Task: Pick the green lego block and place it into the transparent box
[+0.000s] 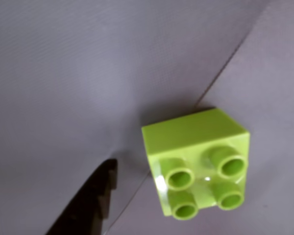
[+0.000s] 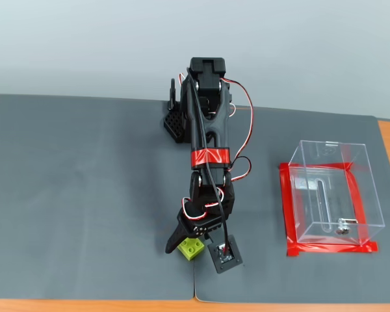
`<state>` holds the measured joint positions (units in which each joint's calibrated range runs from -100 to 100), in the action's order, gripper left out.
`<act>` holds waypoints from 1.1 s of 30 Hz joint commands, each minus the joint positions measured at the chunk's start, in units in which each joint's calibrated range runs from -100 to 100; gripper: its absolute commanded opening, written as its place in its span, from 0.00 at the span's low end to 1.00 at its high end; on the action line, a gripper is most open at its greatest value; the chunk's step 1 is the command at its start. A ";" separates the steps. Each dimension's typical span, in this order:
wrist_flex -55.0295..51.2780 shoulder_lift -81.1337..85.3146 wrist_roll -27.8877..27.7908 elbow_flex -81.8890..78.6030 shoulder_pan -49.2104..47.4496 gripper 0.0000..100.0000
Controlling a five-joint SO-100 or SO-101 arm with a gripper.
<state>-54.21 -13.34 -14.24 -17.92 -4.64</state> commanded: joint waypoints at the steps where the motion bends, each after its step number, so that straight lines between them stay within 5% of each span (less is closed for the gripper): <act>1: 0.73 0.49 -0.32 2.58 0.50 0.41; 28: 0.73 0.41 -0.17 2.58 1.25 0.40; 33: 0.73 0.41 -0.27 2.58 1.40 0.31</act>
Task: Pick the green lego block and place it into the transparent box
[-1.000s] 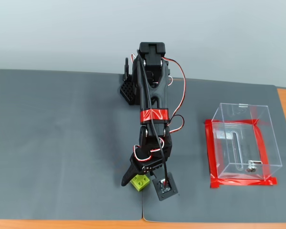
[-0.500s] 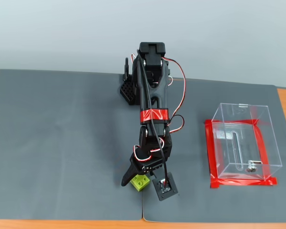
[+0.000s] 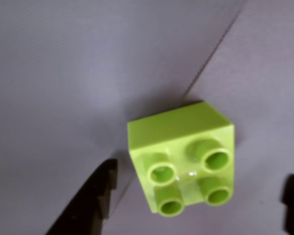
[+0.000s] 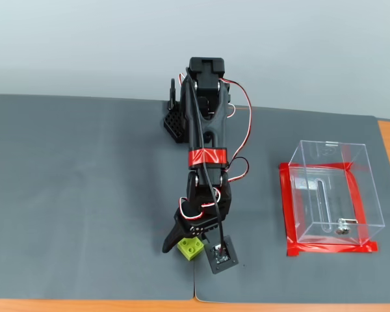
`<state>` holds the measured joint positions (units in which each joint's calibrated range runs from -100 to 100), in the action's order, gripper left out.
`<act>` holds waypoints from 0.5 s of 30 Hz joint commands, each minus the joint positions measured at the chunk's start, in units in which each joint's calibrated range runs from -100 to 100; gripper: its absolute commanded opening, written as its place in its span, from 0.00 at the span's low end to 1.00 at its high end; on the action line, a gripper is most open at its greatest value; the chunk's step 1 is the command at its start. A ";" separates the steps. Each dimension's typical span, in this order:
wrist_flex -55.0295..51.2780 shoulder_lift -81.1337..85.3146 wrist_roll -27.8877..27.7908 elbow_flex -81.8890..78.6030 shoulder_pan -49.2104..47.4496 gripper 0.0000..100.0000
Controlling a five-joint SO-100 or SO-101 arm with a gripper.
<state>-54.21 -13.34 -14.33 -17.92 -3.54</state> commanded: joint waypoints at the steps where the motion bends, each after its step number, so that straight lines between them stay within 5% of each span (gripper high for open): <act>1: 0.73 0.41 -0.17 2.58 0.29 0.28; 15: 0.73 0.41 -0.17 2.04 0.14 0.11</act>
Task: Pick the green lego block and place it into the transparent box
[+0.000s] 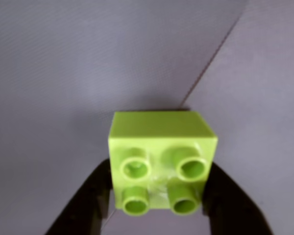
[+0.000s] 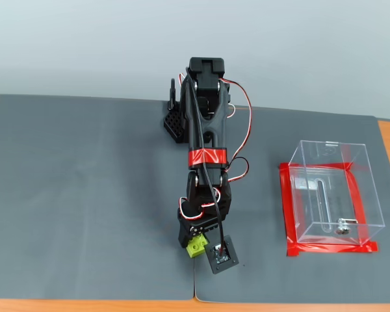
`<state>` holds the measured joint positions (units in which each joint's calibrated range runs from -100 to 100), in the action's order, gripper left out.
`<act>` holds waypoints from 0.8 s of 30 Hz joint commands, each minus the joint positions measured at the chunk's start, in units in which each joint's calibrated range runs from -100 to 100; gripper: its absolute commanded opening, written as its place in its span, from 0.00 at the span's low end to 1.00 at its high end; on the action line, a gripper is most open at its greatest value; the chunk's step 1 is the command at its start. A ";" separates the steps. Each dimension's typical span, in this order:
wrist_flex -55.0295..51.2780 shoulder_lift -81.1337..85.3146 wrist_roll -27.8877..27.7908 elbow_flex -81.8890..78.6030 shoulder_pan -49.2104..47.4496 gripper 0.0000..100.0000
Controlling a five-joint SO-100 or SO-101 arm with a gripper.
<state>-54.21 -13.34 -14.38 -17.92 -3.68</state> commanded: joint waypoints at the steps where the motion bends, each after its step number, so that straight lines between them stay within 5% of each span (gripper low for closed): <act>1: 0.73 0.41 -0.13 2.04 0.36 0.10; 18: -0.22 14.74 0.55 2.58 0.22 0.07; 24: -0.22 23.30 4.98 2.67 0.22 0.07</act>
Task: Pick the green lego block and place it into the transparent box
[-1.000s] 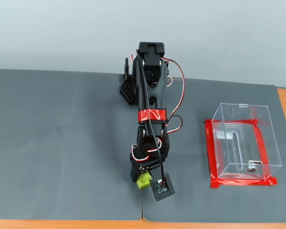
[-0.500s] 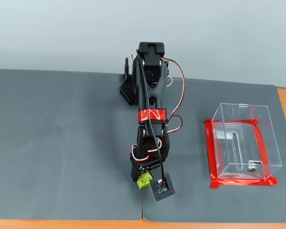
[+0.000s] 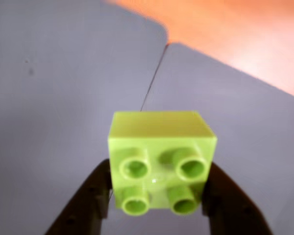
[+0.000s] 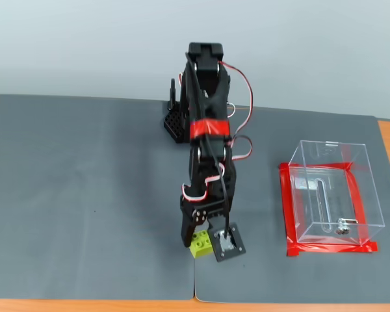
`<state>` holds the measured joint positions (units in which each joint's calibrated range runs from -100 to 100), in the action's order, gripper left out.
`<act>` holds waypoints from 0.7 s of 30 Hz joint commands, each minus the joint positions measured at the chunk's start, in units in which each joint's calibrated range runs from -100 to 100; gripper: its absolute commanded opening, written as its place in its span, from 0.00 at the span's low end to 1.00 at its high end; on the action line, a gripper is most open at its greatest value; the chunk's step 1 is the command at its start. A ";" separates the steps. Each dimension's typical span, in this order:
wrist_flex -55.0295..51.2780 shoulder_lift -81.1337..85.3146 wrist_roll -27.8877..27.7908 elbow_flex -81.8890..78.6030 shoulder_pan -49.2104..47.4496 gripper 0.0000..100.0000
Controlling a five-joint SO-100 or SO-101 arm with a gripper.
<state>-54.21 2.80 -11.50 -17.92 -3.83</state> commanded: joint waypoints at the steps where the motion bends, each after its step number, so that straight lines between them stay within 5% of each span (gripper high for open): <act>1: -0.22 8.35 2.67 2.67 0.14 0.07; 10: -0.31 16.31 7.93 6.56 -2.92 0.07; 21: -8.47 16.48 10.64 13.17 -17.76 0.07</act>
<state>-61.67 16.91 -1.29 -8.04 -16.95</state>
